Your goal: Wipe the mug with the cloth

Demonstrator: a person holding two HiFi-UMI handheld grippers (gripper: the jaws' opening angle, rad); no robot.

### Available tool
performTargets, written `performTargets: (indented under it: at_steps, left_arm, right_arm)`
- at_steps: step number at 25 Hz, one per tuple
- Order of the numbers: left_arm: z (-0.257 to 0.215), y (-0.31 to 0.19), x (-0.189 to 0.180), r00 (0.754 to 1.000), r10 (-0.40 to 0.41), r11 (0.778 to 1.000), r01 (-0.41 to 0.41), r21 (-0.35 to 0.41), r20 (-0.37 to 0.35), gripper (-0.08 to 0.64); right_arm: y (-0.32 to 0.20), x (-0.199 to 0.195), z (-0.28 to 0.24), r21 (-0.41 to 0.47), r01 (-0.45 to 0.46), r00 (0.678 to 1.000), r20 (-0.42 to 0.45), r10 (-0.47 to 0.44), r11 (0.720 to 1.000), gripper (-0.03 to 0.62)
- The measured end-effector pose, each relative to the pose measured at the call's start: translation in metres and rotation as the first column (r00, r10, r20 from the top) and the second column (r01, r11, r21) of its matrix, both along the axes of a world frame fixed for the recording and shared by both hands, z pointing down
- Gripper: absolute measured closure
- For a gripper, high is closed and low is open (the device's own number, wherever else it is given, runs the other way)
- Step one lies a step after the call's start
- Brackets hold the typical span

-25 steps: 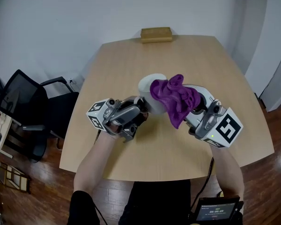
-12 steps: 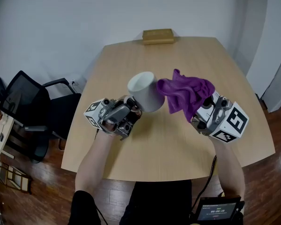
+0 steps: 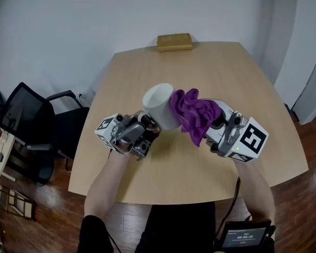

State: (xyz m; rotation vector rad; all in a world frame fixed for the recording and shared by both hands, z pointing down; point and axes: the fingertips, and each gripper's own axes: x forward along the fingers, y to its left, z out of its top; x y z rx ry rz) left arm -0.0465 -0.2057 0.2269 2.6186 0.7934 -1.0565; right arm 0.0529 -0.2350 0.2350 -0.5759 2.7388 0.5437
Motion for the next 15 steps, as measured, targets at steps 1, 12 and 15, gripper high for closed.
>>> performTargets:
  at_steps: [1,12,15]
  left_arm:
    - [-0.002,-0.003,-0.007,1.0,-0.013,1.0,0.013,0.002,-0.017,0.497]
    - [0.007,0.007,-0.001,0.999,0.029,0.998,-0.032,0.06,0.037,0.497]
    - [0.017,0.017,0.015,0.995,0.046,0.995,-0.053,0.086,0.087,0.497]
  right_arm:
    - [-0.003,-0.005,0.009,-0.015,0.01,0.999,-0.046,-0.01,1.0,0.518]
    - [-0.013,0.051,-0.031,-0.107,0.044,0.963,0.268,-0.013,0.993,0.517]
    - [-0.002,0.034,-0.025,-0.1,0.103,0.967,0.242,-0.076,0.99,0.517]
